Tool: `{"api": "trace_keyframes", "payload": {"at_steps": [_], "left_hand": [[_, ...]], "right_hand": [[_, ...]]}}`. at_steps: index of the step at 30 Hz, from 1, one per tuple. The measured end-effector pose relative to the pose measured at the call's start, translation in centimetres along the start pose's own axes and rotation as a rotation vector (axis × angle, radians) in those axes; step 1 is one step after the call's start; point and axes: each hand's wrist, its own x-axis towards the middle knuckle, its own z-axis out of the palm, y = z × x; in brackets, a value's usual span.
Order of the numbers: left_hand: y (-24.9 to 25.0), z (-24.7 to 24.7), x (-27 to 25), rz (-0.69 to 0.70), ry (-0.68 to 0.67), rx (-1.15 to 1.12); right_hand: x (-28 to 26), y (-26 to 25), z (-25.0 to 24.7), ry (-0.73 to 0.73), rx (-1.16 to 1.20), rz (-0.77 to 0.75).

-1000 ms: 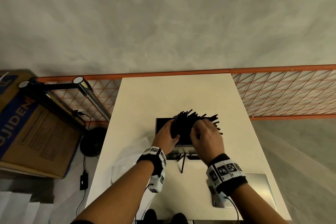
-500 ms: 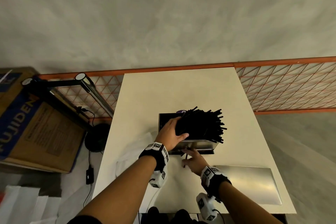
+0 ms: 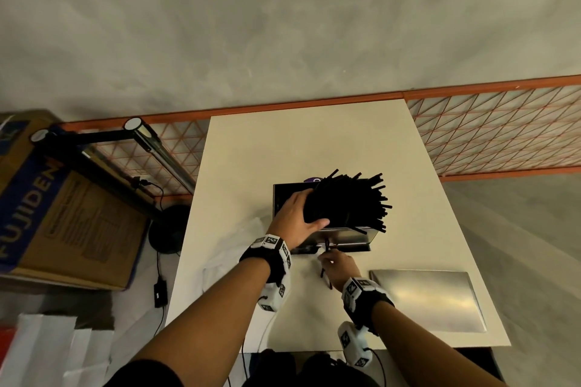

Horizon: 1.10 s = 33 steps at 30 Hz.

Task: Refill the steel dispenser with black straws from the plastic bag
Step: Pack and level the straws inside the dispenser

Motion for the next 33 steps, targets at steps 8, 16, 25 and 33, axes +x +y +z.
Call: {"api": "trace_keyframes", "payload": {"at_steps": [8,16,25,33], "left_hand": [[0.5,0.0,-0.8,0.015,-0.043,0.039],[0.7,-0.4,-0.7,0.005,-0.045,-0.038],[2.7,-1.7,-4.1,0.367,0.176,-0.051],[4.4,-1.2,-4.2,0.594,0.216,0.266]], "right_hand": [[-1.3,1.7,0.4,-0.339,-0.287,0.131],[-3.6,-1.4,-5.1,-0.369,-0.547,-0.044],[-7.8,-6.6,-14.0,-0.355,-0.834,-0.315],[-5.7,-12.3,-17.9,-0.077,-0.874,-0.451]]}}
